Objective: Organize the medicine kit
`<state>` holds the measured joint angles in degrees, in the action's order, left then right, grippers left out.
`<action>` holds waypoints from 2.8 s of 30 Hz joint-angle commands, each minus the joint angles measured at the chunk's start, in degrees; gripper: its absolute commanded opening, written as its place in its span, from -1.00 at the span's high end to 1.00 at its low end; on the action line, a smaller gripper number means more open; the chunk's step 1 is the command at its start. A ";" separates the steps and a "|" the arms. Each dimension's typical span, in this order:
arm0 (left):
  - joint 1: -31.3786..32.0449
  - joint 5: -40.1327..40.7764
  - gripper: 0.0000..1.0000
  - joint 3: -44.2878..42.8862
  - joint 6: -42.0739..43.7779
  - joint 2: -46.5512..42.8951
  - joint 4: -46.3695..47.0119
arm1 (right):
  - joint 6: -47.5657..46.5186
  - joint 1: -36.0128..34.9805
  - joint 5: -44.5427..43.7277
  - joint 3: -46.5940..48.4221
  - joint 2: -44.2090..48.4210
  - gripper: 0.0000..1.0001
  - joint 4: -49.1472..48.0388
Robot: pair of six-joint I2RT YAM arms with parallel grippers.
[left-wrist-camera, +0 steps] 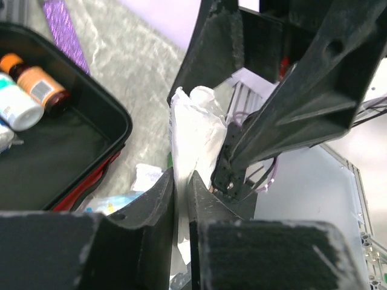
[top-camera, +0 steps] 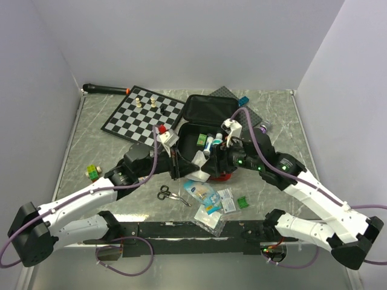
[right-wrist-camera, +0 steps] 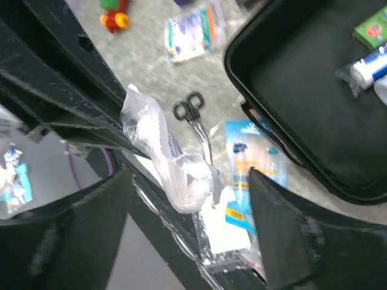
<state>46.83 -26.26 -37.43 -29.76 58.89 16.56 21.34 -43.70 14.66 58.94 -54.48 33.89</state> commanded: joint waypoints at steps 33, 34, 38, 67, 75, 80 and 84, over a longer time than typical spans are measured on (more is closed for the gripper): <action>-1.30 7.70 -0.65 3.77 -6.11 -7.91 7.81 | 9.07 10.48 17.53 -7.96 7.37 0.75 -22.20; -1.39 10.07 -0.72 3.42 -5.41 -8.18 5.88 | 9.15 10.48 15.95 -7.70 7.11 0.75 -21.68; -1.48 25.33 -0.95 2.45 -3.82 -12.21 -1.59 | 9.24 10.57 7.17 -5.86 4.04 0.73 -18.34; -3.76 52.01 -0.95 -1.59 -8.48 -14.69 -32.29 | 8.54 14.35 2.04 13.57 -45.00 0.71 -21.32; -3.94 51.31 -0.96 -1.51 -8.47 -14.07 -31.41 | 10.91 14.35 4.68 16.29 -50.55 0.71 -23.34; -3.94 51.13 -0.96 -1.42 -9.00 -13.63 -32.29 | 12.14 14.35 2.49 16.38 -52.13 0.63 -23.87; -3.94 51.13 -0.96 -1.15 -9.09 -13.89 -32.38 | 12.14 14.26 1.79 16.30 -52.49 0.17 -23.87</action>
<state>43.20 25.30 -38.79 -38.41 45.23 -16.01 32.88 -29.58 17.69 72.97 -106.32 12.10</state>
